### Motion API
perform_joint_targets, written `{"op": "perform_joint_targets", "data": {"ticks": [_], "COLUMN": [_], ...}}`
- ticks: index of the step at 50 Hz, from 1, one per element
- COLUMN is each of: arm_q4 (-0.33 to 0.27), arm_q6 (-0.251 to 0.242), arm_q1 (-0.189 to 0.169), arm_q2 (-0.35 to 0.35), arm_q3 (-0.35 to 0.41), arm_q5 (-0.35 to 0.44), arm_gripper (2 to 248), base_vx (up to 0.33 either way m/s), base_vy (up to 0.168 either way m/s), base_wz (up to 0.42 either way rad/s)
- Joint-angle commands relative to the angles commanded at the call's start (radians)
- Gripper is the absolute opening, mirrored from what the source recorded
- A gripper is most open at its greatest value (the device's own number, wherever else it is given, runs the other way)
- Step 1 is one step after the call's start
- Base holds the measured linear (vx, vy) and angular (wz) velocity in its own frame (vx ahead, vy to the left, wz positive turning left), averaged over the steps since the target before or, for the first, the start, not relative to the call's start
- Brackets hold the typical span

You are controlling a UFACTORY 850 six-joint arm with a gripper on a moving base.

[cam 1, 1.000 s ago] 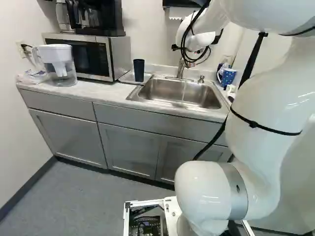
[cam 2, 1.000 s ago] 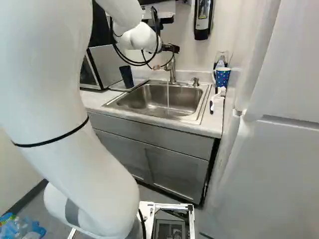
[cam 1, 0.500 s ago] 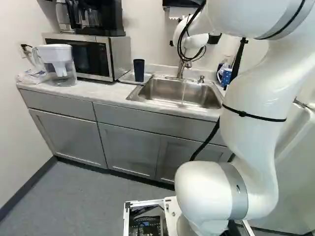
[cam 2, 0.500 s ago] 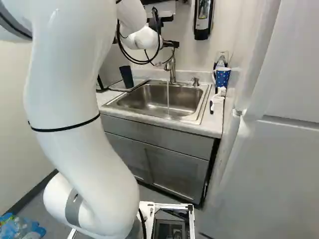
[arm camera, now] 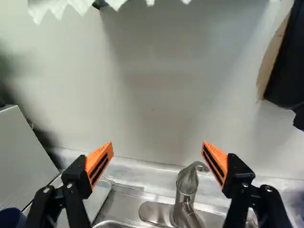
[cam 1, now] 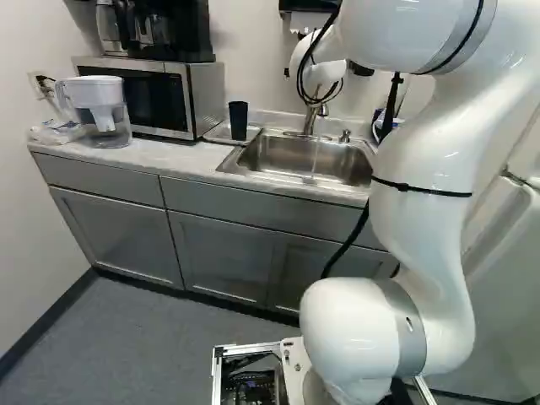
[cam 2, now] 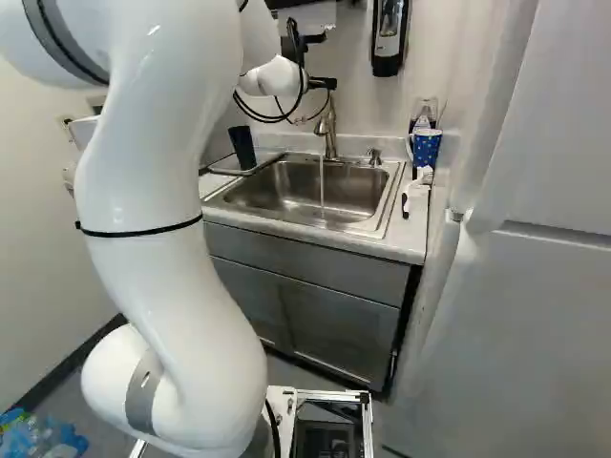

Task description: Rinse the cup and place it in the tray

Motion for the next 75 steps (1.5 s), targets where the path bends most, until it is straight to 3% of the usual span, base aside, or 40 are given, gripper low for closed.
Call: {"op": "perform_joint_targets", "data": {"ticks": [75], "arm_q4": [0.0], "arm_q6": [0.0], "arm_q1": [0.005], "arm_q2": [0.002], "arm_q3": [0.025], "arm_q5": [-0.033], "arm_gripper": [247], "base_vx": [0.0], "base_vy": [0.0], "base_wz": [0.0]}}
